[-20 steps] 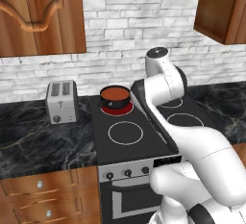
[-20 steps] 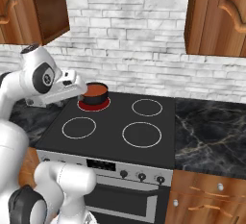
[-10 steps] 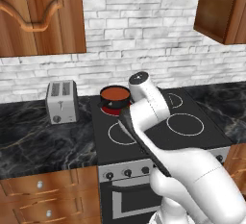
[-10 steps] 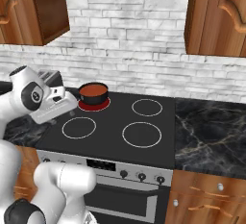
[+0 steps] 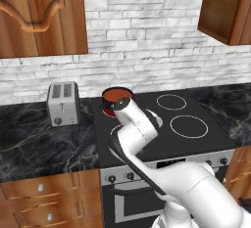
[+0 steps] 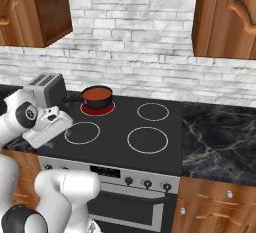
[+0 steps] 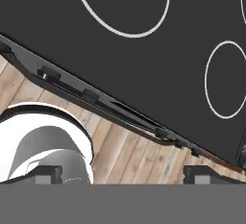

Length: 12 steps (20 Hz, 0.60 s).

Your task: Wait until the marinara sauce is simmered to a deep red color and then turn off the stove.

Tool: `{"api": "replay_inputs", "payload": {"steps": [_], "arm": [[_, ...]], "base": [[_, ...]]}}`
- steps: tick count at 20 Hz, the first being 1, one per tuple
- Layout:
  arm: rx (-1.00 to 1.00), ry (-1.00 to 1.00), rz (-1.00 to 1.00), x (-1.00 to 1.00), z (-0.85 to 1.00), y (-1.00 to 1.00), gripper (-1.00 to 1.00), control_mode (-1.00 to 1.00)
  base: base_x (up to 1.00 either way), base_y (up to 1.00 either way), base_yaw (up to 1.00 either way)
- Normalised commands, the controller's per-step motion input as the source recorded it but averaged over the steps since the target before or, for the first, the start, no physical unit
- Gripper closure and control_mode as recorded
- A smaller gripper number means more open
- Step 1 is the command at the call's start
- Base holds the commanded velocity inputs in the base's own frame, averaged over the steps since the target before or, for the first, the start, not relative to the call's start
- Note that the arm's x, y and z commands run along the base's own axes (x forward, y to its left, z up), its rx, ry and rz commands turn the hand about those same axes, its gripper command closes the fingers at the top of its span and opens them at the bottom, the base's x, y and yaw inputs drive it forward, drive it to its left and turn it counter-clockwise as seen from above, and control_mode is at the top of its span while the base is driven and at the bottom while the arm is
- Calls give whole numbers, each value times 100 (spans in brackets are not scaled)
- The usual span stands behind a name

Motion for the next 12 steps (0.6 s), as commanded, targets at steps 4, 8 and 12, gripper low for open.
{"api": "replay_inputs", "payload": {"steps": [4, 8, 12], "arm": [[-18, 1, 13, 0, -44, 28, -100, -100], [-15, 0, 16, 0, -43, 24, -100, -100], [-15, 1, 17, 0, -59, 27, -100, -100]], "base": [[0, 0, 0], [0, 0, 0], [0, 0, 0]]}}
